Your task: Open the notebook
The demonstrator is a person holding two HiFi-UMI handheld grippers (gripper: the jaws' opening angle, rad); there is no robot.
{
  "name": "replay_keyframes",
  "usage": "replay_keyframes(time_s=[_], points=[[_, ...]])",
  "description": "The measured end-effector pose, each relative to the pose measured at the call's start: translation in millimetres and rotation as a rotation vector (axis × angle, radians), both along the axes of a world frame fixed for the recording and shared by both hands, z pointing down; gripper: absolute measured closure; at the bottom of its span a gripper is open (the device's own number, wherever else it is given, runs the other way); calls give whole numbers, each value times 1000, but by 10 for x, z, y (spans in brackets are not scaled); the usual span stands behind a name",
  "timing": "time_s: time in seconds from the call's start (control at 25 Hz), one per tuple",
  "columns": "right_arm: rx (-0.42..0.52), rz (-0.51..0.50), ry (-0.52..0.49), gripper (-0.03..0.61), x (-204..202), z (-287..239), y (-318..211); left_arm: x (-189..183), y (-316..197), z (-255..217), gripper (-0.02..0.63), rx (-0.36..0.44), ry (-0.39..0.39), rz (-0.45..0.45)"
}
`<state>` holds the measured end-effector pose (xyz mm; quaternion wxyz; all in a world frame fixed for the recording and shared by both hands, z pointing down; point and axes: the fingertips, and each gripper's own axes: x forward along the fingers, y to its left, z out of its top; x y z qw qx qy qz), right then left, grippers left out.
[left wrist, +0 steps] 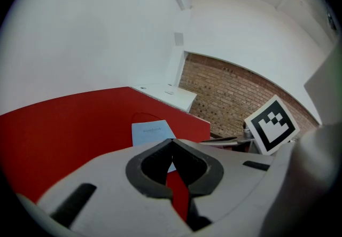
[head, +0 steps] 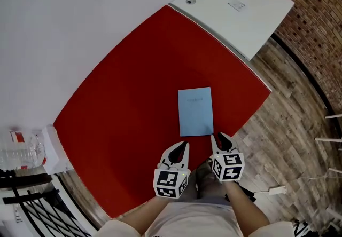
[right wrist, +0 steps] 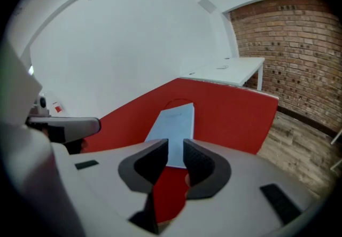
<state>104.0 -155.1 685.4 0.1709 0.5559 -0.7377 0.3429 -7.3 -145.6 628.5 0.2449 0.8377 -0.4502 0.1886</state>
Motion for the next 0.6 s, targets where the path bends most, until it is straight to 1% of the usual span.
replay_keyframes(time_s=[0.24, 0.36, 0.6], points=[[-95, 25, -40, 494, 37, 448, -100, 15, 38, 205, 609, -38, -9, 1], [-126, 6, -64, 489, 6, 568, -156, -8, 22, 266, 609, -49, -11, -8], [-186, -33, -80, 486, -64, 738, -199, -41, -40, 315, 609, -58, -11, -19]])
